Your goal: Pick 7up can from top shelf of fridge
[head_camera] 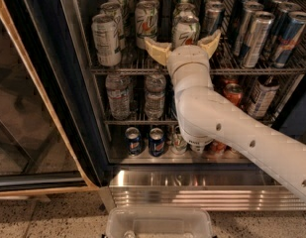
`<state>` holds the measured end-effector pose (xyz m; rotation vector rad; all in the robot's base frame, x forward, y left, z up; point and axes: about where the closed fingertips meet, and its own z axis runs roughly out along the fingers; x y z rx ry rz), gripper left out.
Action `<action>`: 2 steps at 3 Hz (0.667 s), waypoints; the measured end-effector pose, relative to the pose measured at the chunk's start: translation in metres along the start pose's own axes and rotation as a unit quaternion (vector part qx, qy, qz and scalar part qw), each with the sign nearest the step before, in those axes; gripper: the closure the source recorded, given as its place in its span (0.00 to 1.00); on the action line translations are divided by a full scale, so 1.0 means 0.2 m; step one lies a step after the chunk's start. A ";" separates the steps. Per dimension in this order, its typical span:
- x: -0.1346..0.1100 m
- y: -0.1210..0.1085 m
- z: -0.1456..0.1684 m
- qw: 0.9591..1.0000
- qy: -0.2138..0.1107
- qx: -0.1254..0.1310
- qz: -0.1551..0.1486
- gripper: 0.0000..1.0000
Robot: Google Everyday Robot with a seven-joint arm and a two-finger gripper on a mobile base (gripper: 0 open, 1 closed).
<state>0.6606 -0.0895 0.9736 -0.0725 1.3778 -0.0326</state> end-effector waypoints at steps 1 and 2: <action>0.00 -0.02 0.00 1.000 0.003 0.010 0.000 0.16; 0.01 -0.04 0.00 1.000 0.005 0.024 0.000 0.24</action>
Offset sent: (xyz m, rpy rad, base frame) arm -0.0017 -0.0141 -0.0038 0.0158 0.0120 -0.0835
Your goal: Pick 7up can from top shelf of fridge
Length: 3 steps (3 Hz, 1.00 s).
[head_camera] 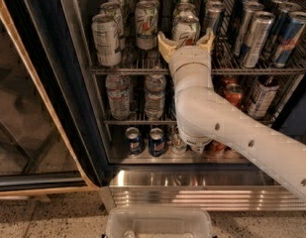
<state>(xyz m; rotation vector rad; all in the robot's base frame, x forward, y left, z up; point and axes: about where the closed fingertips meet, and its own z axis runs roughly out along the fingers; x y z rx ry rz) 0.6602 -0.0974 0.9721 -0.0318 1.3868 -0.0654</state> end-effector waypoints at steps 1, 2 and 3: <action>0.00 -0.05 -0.01 1.000 0.000 0.025 0.001 0.22; 0.00 -0.05 -0.01 1.000 0.000 0.025 0.001 0.22; 0.01 -0.04 0.02 1.000 0.004 0.016 0.001 0.22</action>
Offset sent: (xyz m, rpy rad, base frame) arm -0.0042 -0.0156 -0.0021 0.0167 -0.0020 -0.0703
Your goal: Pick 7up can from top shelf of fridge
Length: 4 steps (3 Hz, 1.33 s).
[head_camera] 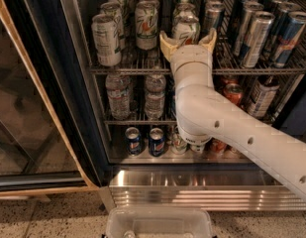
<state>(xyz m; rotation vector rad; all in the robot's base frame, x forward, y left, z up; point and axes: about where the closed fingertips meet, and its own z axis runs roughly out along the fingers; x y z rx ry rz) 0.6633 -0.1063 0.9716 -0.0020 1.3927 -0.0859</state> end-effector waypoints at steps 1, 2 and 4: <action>0.00 0.02 0.04 1.000 0.002 -0.010 0.001 0.23; 0.00 0.03 0.06 1.000 0.003 -0.016 0.004 0.36; 0.00 0.03 0.06 1.000 0.003 -0.016 0.004 0.82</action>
Offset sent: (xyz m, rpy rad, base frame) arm 0.0155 0.0116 0.0006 0.0104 0.0135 0.0517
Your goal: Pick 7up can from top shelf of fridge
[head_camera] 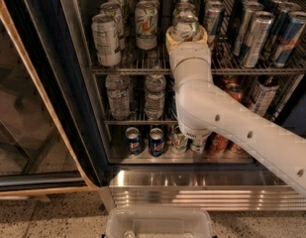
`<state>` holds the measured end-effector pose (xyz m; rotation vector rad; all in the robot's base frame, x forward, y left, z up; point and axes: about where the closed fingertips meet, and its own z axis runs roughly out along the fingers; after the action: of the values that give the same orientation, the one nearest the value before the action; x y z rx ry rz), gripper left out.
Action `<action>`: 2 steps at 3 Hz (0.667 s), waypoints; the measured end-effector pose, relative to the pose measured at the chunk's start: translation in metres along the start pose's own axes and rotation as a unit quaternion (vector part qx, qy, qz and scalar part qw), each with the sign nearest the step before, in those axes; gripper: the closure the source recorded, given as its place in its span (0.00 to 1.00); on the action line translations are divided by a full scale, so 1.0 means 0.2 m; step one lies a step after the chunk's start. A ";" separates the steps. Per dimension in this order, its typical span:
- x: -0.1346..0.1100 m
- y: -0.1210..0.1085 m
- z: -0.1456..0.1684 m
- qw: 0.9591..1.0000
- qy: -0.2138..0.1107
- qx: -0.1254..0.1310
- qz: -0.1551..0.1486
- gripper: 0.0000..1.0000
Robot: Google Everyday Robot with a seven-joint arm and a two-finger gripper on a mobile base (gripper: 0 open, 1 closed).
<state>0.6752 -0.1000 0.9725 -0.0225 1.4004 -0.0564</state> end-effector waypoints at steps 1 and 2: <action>0.00 0.00 0.00 1.000 0.000 0.000 0.000 1.00; 0.00 0.00 0.00 1.000 0.001 -0.002 0.001 1.00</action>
Offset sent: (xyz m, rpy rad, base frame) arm 0.0000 0.0000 0.0000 0.0000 0.0000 0.0000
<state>0.6753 -0.1001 0.9726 -0.0249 1.4030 -0.0520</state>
